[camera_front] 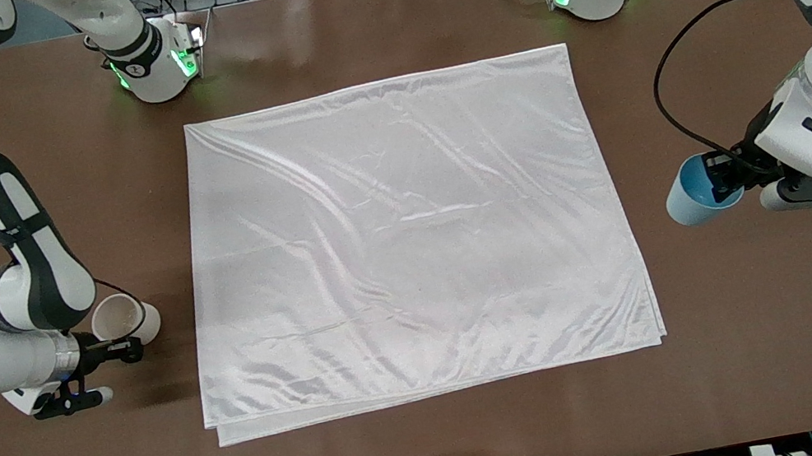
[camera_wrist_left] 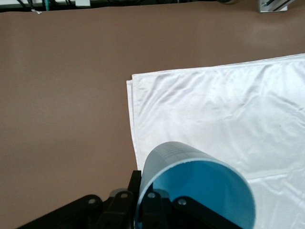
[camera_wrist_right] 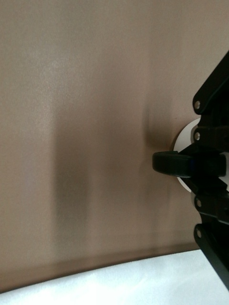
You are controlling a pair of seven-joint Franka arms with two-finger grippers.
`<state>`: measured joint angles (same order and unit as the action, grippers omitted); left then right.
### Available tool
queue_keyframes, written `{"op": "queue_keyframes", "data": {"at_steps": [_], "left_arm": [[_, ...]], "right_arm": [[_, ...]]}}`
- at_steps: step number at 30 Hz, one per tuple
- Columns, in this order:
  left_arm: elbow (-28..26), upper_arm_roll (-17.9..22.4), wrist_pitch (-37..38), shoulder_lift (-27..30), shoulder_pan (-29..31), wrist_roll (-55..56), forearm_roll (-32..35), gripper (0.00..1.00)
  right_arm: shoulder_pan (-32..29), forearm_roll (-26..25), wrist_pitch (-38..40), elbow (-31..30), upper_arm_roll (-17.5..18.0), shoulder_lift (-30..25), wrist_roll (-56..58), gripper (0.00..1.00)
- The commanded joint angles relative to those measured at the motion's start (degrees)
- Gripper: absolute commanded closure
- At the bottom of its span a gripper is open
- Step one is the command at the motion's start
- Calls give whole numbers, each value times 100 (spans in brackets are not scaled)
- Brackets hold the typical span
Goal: Place blue cup into white mug on cloth
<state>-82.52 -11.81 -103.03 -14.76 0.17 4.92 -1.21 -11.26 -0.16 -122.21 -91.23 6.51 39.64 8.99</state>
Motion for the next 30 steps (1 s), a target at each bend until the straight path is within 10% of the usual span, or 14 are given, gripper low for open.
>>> {"op": "queue_keyframes", "data": {"at_steps": [1, 30], "left_arm": [[-107, -119, 160, 236, 44, 79, -169, 100], [-28, -585, 248, 210, 9, 70, -116, 100]], "right_arm": [[88, 8, 179, 62, 26, -123, 32, 100], [2013, 16, 1314, 1108, 53, -158, -3227, 100]]}}
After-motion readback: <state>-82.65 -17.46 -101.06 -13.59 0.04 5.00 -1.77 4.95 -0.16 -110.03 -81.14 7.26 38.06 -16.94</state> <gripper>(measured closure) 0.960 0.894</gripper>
